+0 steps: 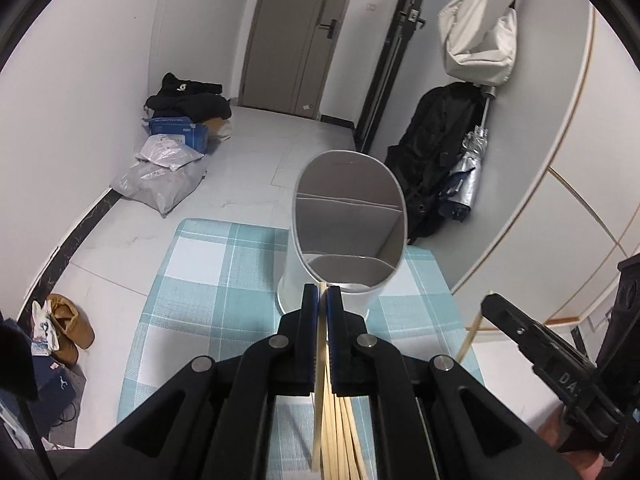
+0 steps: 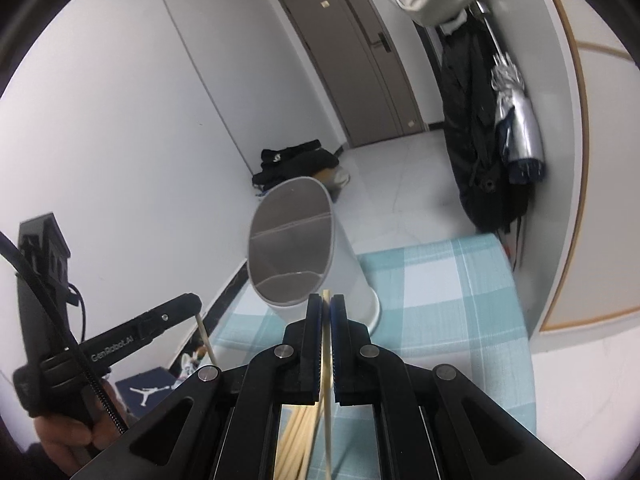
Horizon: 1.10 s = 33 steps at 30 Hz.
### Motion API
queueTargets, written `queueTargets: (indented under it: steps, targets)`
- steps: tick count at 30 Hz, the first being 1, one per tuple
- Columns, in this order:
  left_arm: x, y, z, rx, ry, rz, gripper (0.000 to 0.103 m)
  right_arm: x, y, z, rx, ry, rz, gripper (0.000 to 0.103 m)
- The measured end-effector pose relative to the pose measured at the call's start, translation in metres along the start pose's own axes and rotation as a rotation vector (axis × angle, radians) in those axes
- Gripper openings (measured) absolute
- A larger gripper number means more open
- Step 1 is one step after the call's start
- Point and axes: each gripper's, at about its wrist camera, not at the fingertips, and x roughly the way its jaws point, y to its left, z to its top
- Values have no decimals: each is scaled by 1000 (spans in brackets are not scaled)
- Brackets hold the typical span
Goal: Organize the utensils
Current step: 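Lift the chopstick with the right gripper over the utensil holder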
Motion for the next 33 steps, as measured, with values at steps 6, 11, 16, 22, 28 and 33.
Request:
queueTargets:
  steps: [6,11,16,22,28,33]
  targets:
    - [-19,-5,-1,39,-5,-2,1,-8,13,-3,-39,-31,-26,3]
    - [-27,-6,-2,57,-29,-9,1,-13,17,-4,-38,-40,-23,3]
    - [-29,-10,-2,92,-24,-23,1,-12,18,-4,-30,-36,-34,3]
    - [-35,-10,11,83,-27,-43,1,-19,23,5,-44,-63,-25,3]
    - [-38,-13,32,81,-32,-56,1,-25,24,20,-29,-83,-6,3]
    - [-45,-19,59,83,-60,-72,1,-30,26,46,-16,-107,18,3]
